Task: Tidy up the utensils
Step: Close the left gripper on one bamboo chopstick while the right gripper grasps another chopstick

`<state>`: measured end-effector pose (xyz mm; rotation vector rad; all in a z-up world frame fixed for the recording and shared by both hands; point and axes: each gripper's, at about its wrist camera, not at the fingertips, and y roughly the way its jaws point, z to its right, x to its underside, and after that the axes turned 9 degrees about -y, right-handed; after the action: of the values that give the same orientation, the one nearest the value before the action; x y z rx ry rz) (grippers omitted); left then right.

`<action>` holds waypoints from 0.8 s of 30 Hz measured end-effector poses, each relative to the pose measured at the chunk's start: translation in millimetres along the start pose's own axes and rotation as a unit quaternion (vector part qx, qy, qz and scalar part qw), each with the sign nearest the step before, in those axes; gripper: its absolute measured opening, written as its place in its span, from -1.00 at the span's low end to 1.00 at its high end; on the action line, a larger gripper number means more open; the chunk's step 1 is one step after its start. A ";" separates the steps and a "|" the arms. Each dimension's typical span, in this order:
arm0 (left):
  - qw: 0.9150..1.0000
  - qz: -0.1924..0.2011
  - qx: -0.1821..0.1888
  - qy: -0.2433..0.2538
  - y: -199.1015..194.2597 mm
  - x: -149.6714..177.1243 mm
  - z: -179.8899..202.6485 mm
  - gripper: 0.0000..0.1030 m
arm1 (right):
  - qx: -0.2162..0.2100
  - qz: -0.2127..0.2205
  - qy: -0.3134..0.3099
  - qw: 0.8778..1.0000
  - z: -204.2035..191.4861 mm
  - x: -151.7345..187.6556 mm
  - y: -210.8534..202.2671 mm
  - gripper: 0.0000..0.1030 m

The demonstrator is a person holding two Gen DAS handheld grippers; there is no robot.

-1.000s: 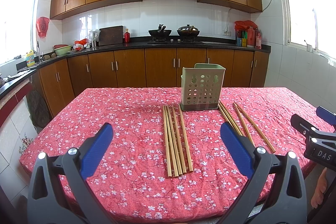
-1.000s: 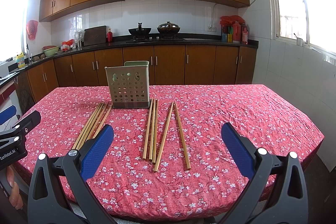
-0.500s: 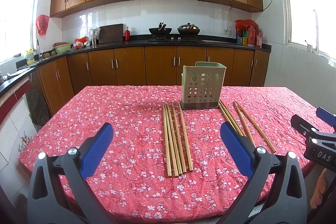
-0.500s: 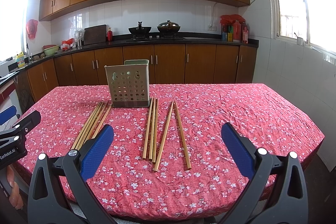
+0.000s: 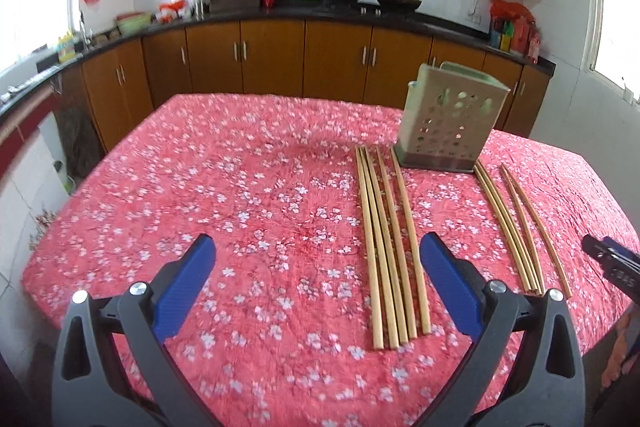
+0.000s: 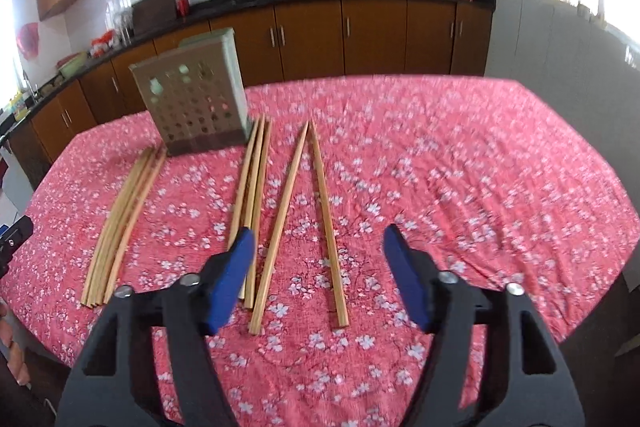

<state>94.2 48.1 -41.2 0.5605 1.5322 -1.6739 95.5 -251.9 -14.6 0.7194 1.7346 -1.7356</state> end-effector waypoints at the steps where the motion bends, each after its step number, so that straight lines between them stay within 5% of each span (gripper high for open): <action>1: 1.000 -0.010 0.005 0.002 7.1 -2.0 -1.0 0.86 | -0.002 -0.013 0.003 1.000 1.2 -1.2 12.0 0.08; 11: 0.989 -0.131 0.069 0.025 65.7 6.1 14.1 -0.31 | -0.008 -0.084 0.003 0.996 4.8 2.6 58.1 -0.16; 17: 0.984 -0.163 0.065 0.043 80.6 18.2 20.6 -0.57 | -0.003 -0.092 -0.001 0.996 8.8 3.4 66.3 -0.29; 24: 0.984 -0.165 0.053 0.039 89.7 10.5 17.4 -0.83 | -0.001 -0.083 -0.001 0.997 16.6 -0.8 72.8 -0.78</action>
<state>161.2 31.7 -102.0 0.4491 1.6700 -2.0151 149.2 -267.7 -63.9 0.5868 1.8397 -1.8435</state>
